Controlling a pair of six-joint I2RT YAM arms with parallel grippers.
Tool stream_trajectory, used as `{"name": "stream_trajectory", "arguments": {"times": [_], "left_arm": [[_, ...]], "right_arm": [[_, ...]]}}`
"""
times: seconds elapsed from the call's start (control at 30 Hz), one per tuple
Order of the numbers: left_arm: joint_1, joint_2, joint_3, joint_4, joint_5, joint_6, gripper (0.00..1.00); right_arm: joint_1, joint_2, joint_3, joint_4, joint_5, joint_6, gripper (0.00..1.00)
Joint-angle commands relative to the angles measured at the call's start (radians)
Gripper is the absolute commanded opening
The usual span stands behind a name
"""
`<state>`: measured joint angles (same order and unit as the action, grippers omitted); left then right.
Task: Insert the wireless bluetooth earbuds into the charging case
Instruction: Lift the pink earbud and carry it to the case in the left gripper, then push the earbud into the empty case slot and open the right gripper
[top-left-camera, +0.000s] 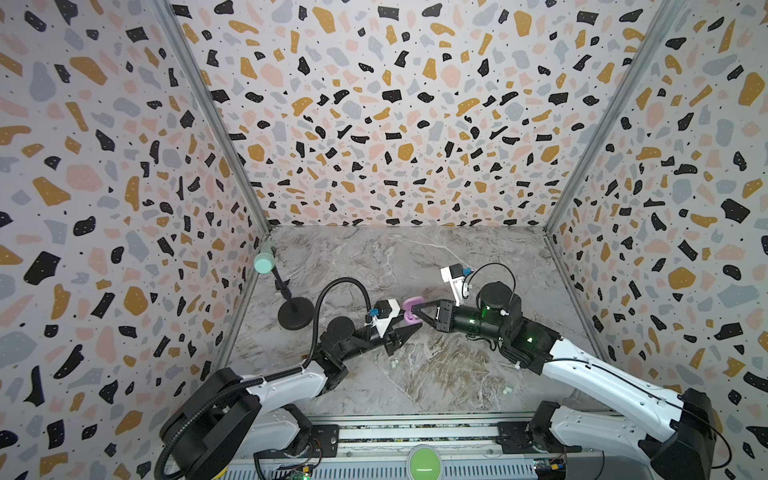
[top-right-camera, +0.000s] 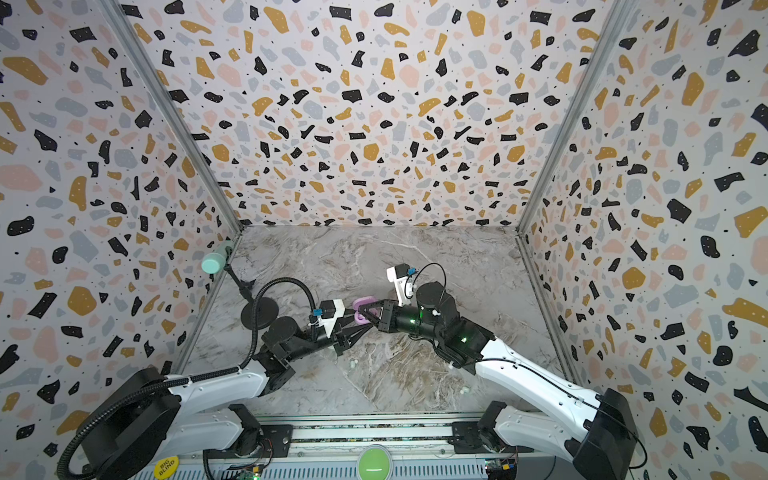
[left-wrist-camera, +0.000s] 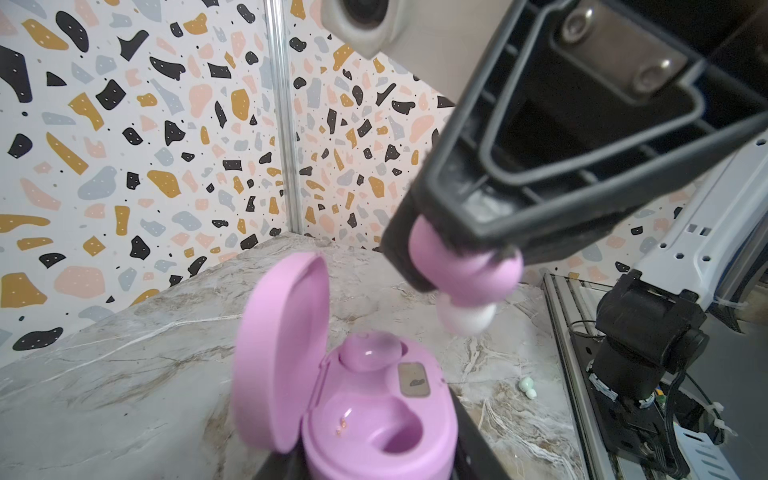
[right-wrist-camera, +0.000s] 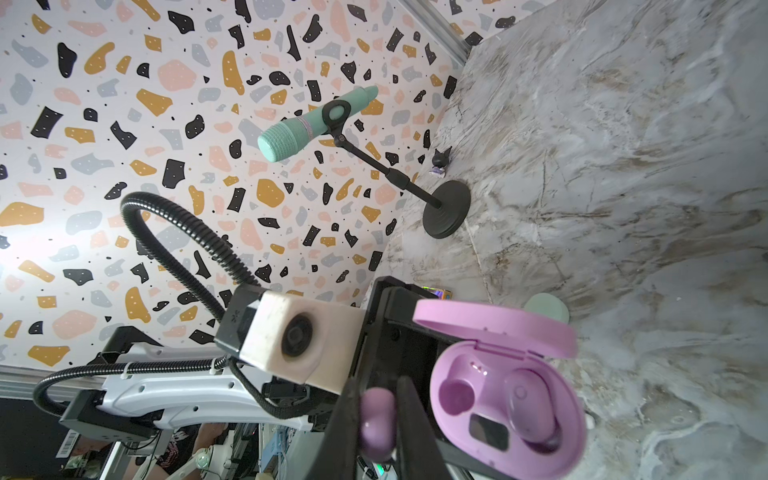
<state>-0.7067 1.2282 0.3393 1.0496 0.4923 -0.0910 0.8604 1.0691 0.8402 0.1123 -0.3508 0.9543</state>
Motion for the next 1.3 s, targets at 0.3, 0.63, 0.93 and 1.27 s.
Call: {"name": "stream_trajectory", "arguments": {"times": [0.3,0.63,0.93,1.27], "left_arm": [[0.007,-0.024,0.023,0.069,0.018,0.001,0.09],[0.007,-0.024,0.020,0.069,0.018,0.002,0.09],[0.007,-0.026,0.018,0.069,0.016,0.003,0.09],[0.007,-0.029,0.020,0.064,0.015,0.003,0.09]], "right_arm": [[0.012,0.026,-0.010,0.061,0.029,0.011,0.12],[0.017,0.060,-0.006,0.075,0.019,0.010,0.11],[0.022,0.059,-0.013,0.052,0.033,0.007,0.13],[0.024,0.057,0.003,-0.017,0.051,-0.014,0.21]]}}
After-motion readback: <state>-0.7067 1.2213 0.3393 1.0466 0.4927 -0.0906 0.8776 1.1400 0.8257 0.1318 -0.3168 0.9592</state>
